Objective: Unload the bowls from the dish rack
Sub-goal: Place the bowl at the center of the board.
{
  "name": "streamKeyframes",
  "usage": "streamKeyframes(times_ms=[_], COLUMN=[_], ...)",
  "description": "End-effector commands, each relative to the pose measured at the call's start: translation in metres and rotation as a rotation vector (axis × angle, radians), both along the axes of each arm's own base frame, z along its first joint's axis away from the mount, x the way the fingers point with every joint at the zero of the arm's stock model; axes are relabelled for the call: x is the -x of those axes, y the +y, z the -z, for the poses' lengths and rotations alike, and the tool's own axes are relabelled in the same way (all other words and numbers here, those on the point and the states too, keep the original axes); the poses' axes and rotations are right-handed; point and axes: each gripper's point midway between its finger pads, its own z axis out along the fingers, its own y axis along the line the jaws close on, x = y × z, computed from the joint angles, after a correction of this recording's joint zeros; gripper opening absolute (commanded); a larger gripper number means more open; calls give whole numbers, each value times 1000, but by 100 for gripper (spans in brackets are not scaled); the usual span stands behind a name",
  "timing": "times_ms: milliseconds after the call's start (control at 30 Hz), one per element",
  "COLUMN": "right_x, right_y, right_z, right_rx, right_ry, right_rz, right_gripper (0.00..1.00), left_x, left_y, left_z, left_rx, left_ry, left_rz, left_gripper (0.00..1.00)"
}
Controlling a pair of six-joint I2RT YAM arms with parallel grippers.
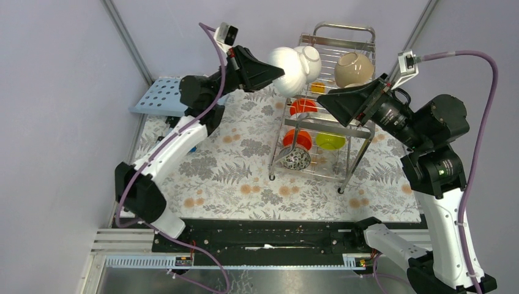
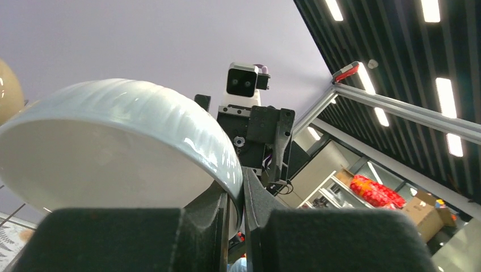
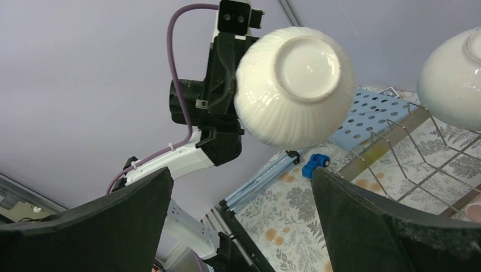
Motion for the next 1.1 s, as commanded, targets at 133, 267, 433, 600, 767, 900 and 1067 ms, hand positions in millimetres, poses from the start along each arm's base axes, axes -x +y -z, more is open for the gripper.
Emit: streamKeyframes(times_ms=[133,267,433,600,767,900,1067], right_x=[19,22,16,7,0,3,-1], right_y=[-6,2,10,27,52,85,105], right_z=[-17,-18,-31,-39,-35,-9,22], right_rx=[6,15,25,61,155,291,420], right_ry=[-35,-23,-18,16,29,62,87], right_rz=[-6,-46,-63,-102,-84,-59,24], right_gripper=[100,100,100,100,100,100,100], left_x=[50,47,55,64,61,57,57], left_y=[31,41,72,112,133,145,159], left_z=[-45,-19,14,46,97,127,139], left_rx=[-44,-241,-419,-563,-748,-880,-970], left_ry=[-215,-203,-223,-240,-200,-201,-265], left_rz=[-149,-319,-520,-709,-773,-805,-851], left_gripper=[0,0,0,0,0,0,0])
